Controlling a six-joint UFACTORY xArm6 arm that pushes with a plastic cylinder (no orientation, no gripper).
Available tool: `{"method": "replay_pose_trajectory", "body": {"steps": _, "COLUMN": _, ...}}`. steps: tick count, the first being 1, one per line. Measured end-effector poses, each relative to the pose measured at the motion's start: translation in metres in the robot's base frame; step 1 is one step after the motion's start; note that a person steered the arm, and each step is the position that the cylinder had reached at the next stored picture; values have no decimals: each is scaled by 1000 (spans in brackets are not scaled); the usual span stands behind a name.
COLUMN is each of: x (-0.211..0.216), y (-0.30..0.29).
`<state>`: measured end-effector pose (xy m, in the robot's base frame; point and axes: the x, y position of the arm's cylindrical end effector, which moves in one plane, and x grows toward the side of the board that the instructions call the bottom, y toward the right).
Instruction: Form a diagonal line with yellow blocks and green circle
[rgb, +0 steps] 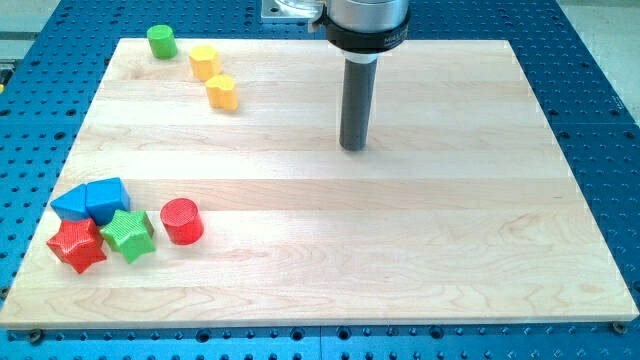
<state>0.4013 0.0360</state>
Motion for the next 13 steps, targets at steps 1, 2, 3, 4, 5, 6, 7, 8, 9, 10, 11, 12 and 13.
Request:
{"method": "replay_pose_trajectory", "body": {"steps": 1, "x": -30, "y": -25}}
{"method": "replay_pose_trajectory", "body": {"steps": 2, "x": -89, "y": -11}}
{"method": "replay_pose_trajectory", "body": {"steps": 3, "x": -144, "y": -28}}
{"method": "replay_pose_trajectory", "body": {"steps": 4, "x": -183, "y": -79}}
{"method": "replay_pose_trajectory", "body": {"steps": 5, "x": -183, "y": -139}}
{"method": "replay_pose_trajectory", "body": {"steps": 6, "x": -159, "y": -177}}
{"method": "replay_pose_trajectory", "body": {"steps": 7, "x": -141, "y": -181}}
{"method": "replay_pose_trajectory", "body": {"steps": 8, "x": -158, "y": -164}}
{"method": "replay_pose_trajectory", "body": {"steps": 9, "x": -195, "y": -187}}
{"method": "replay_pose_trajectory", "body": {"steps": 10, "x": -197, "y": -227}}
{"method": "replay_pose_trajectory", "body": {"steps": 11, "x": -197, "y": -244}}
{"method": "replay_pose_trajectory", "body": {"steps": 12, "x": -197, "y": -256}}
{"method": "replay_pose_trajectory", "body": {"steps": 13, "x": -186, "y": -197}}
